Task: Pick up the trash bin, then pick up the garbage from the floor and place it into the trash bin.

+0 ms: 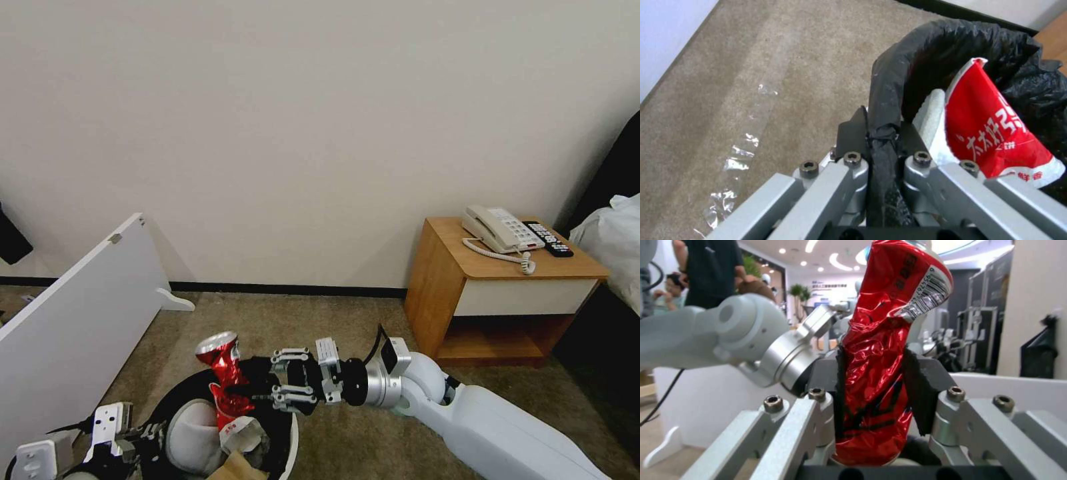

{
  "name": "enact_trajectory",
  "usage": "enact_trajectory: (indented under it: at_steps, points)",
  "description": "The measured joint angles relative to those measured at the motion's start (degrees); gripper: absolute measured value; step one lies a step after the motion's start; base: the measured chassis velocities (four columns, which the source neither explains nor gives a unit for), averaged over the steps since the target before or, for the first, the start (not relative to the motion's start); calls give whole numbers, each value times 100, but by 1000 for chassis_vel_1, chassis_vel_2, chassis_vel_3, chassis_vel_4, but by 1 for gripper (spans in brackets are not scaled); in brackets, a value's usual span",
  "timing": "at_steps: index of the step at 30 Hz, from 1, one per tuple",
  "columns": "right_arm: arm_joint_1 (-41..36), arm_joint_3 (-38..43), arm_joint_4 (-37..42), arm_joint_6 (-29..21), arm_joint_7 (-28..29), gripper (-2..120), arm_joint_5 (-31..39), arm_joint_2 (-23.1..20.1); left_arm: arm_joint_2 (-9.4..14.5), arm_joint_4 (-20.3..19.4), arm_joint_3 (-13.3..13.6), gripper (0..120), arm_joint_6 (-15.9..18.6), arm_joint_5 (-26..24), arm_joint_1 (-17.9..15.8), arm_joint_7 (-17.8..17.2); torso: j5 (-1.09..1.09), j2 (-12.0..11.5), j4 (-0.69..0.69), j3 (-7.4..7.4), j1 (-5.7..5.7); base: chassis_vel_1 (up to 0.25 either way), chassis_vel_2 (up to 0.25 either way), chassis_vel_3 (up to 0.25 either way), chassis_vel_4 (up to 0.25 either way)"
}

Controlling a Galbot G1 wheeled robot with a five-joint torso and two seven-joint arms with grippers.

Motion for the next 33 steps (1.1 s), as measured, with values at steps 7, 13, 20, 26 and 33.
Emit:
enact_trajectory:
  at_steps: [7,13,20,26,33]
  points:
    - [90,-245,-248,-3,-106,28,-115,143,-2,0,2,4,0,-28,-8,0,0,0,1,0,0,0,0,0,0]
    - [144,-387,-442,0,-123,28,-228,202,-4,0,-4,4,0,-59,-7,0,0,0,0,0,0,0,0,0,0]
    - [144,-441,-620,2,-120,28,-365,244,-9,0,19,4,0,-109,-10,-5,0,0,0,0,0,0,0,0,0]
    - [132,-443,-662,18,-21,31,-407,266,8,0,23,4,0,-162,-8,-20,0,0,0,0,0,0,0,0,0]
    - [121,-437,-662,46,90,56,-434,264,6,0,27,4,0,-164,1,-23,0,0,0,0,0,0,0,0,0]
